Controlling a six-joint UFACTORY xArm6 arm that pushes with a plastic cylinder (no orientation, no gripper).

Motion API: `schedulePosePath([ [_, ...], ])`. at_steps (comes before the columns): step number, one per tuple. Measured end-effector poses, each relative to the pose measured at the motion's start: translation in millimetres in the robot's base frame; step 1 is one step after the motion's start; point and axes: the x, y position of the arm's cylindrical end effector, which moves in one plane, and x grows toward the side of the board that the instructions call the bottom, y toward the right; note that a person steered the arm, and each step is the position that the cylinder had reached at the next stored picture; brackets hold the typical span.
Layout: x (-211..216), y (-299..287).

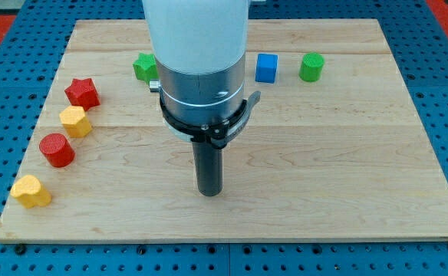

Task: Point your arm at the green circle

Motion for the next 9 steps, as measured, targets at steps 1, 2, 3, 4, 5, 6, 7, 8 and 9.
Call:
schedulePosePath([
  [1, 0.0, 0.0],
  [2, 1.3, 7.8],
  [3, 6.7, 18.1],
  [4, -4.4, 19.9],
  [5, -11.4, 26.0],
  [6, -11.4, 24.2],
  [7, -25.4, 15.4],
  [8, -40.6, 15.2],
  [9, -50.8, 62.5],
])
